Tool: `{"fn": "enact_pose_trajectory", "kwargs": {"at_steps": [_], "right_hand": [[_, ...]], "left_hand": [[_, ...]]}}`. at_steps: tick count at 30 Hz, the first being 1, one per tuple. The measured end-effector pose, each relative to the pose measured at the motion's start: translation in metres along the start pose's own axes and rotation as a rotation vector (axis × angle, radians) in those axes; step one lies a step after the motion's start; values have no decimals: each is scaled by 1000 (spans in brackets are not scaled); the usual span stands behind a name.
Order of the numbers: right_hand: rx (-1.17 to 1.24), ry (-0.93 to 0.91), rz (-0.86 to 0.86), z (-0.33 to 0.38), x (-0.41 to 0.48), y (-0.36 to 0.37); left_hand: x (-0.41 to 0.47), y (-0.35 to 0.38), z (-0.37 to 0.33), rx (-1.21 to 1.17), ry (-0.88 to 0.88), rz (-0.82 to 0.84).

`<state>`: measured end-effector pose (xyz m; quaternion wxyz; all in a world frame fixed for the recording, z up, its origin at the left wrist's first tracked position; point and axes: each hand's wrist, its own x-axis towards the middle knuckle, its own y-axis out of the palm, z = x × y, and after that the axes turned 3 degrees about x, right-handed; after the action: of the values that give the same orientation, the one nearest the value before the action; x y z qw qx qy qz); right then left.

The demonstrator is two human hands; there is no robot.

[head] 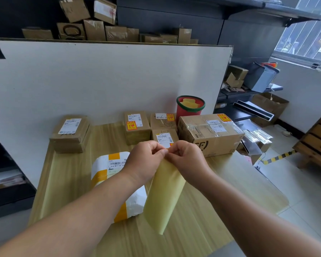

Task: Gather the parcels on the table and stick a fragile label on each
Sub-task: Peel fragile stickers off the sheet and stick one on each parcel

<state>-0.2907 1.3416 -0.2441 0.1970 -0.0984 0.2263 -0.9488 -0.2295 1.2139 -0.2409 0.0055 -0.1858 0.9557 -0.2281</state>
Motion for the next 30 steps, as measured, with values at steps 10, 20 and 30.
{"fn": "enact_pose_trajectory", "kwargs": {"at_steps": [10,20,30], "right_hand": [[-21,-7,26,-11,-5,-16],[124,147,7,-42,-6,-22],[184,457,-56,-108,-5,-10]], "left_hand": [[-2,6,-6,-31,-56,-90],[-1,8,-1,-276,-330,-197],[4,23,28,-399,-551,-303]]}}
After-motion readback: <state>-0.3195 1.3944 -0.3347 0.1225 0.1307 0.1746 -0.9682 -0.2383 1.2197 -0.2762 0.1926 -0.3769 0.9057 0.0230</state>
